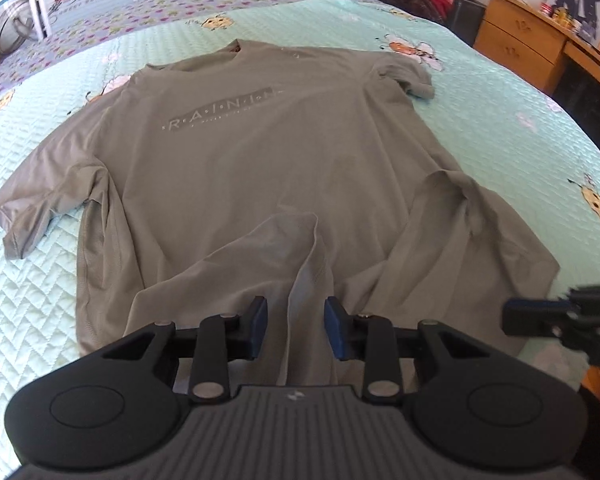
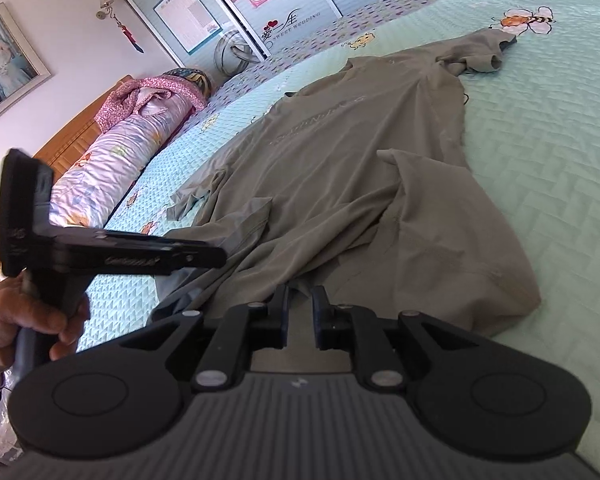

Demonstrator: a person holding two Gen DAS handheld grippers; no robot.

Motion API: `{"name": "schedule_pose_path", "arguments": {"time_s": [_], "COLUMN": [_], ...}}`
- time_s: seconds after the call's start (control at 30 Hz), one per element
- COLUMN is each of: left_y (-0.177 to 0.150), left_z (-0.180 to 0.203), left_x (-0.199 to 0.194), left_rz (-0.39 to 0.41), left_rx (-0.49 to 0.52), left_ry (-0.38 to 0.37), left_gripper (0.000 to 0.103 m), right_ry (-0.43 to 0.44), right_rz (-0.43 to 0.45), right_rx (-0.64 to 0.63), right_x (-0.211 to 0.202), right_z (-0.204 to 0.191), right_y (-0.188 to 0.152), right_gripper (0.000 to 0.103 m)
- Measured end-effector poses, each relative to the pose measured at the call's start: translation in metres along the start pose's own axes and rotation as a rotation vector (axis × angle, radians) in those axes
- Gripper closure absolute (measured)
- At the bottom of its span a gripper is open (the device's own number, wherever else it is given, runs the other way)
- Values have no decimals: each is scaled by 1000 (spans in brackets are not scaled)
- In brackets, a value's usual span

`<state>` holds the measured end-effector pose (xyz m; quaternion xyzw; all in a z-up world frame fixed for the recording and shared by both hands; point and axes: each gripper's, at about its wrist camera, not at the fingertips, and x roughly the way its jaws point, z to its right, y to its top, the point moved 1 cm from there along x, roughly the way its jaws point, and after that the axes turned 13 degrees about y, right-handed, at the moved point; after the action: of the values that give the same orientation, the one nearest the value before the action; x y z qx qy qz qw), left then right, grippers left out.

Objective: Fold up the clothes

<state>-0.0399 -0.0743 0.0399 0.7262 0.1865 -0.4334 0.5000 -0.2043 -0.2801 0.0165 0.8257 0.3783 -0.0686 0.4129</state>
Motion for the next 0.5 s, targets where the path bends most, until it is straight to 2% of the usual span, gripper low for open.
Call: {"name": "schedule_pose_path", "arguments": {"time_s": [0.07,0.1,0.13,0.23,0.3,0.5], "left_y": [1,0,-1,-9,-17,-101], "left_z": [-2,-4,-6,-16,-36,-94], "left_x": [3,3,3,-29,-67,-193], "left_rz": [-11,-12,-14,63,119,187], "left_rx": [-44,-68,-92,-162,-268,-547], "left_ry": [-23,-39,-55,7,61,265], "left_gripper": [99,102,103,103,103,103], "right_ry": [-12,-20,-28,-48,-60,-104], "right_rz": [2,5,8,18,29,68], "right_rx": [3,7,12,19,4,-37], "right_x": [-4,-7,-10,-19,-27,-52], "right_z": [1,2,3,6,4,-2], "right_y": [-2,-2,-3,-4,-4,-6], "right_gripper": [87,87,87,87,87,87]}}
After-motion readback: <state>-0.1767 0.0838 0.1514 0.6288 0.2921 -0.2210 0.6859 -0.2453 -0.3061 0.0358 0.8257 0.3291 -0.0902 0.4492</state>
